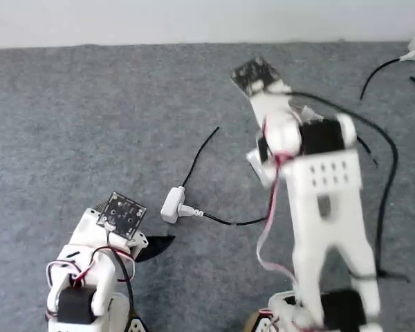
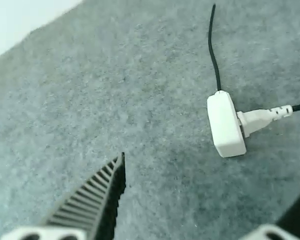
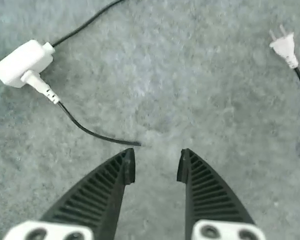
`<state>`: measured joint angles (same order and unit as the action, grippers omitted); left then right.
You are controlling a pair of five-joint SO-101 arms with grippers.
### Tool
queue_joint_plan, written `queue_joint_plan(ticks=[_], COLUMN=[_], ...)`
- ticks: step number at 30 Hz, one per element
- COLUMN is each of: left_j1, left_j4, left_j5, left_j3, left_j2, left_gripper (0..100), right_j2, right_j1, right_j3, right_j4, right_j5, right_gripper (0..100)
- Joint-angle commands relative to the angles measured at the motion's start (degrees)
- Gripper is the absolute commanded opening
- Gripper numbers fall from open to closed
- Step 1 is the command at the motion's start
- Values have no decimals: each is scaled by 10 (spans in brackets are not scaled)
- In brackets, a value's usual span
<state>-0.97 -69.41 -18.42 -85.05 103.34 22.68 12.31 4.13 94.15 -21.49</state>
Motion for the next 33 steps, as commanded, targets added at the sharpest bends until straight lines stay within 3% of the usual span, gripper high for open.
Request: queue_joint_plan(ticks=[1,6,11,15,21,24,33], left_j1=[5,5,33,76,84,84,83], left_j4=[-2,1,-1,3,-1,-2,-33], left_j5=[7,6,6,5,5,5,5], left_j3=[-22,-56,-91,-115,-115,-115,-115], left_j2=[7,7,7,7,7,7,4], left_gripper=[496,496,496,496,496,496,496], right_j2=[196,429,560,637,760,819,788], right_j1=[24,34,29,-20,-81,-90,-91], right_j3=[188,411,572,705,880,907,924], right_j4=[-69,-152,-223,-308,-363,-355,-336], right_j5=[8,4,4,4,-31,-50,-110], right_gripper=[143,143,143,143,143,143,143])
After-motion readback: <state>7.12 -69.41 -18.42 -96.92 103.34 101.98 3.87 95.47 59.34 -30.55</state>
